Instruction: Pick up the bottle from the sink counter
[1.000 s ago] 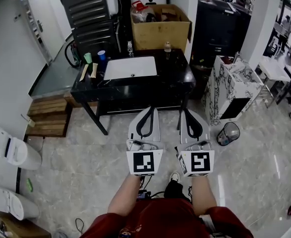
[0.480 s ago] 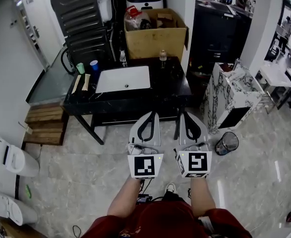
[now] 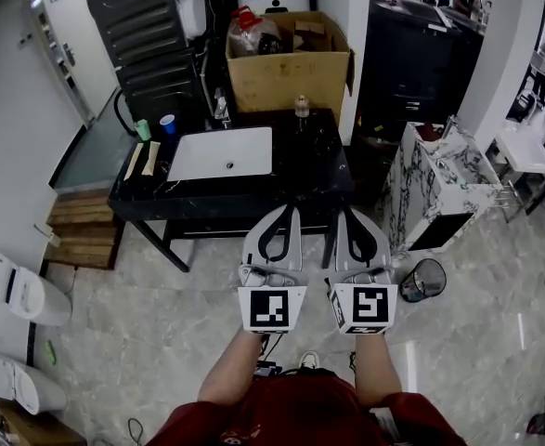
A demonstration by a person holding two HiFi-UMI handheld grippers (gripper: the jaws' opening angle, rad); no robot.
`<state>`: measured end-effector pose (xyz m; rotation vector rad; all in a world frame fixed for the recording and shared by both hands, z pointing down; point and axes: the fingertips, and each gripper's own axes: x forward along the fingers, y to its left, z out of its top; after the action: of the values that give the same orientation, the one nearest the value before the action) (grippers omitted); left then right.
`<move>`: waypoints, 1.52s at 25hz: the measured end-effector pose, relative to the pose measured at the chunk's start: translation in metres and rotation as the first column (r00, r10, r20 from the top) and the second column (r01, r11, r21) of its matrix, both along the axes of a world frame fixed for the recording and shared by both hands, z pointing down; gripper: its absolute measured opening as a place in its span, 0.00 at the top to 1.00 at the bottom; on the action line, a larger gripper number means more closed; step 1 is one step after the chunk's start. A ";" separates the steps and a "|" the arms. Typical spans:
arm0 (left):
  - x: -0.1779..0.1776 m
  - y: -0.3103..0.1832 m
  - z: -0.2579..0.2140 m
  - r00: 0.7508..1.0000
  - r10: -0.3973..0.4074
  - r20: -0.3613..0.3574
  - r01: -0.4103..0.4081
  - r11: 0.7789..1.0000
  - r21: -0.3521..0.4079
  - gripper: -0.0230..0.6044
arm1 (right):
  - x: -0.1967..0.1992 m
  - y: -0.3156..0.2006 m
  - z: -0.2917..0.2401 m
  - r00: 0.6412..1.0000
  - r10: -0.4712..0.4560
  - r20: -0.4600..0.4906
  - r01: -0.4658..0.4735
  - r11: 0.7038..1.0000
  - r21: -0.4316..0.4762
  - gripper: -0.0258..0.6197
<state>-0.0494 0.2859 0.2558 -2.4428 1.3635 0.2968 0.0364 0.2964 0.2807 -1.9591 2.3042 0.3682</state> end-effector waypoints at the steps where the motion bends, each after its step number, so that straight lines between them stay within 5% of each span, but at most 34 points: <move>1: 0.006 -0.005 -0.001 1.000 -0.002 -0.001 0.002 1.000 -0.001 0.96 | 0.005 -0.005 0.000 1.000 -0.004 0.000 0.004 1.000 0.000 0.96; 16: 0.062 -0.060 -0.008 0.999 -0.052 0.002 0.052 0.999 -0.002 0.96 | 0.063 -0.060 0.000 0.998 -0.056 0.011 0.056 0.998 -0.002 0.96; 38: 0.065 -0.103 0.012 0.998 -0.066 0.002 0.066 0.998 -0.020 0.96 | 0.068 -0.106 0.019 0.998 -0.056 -0.018 0.055 0.998 -0.030 0.95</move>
<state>0.0152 0.1831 0.2682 -2.4076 1.4501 0.2668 0.1047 0.1906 0.3002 -1.9081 2.3840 0.3514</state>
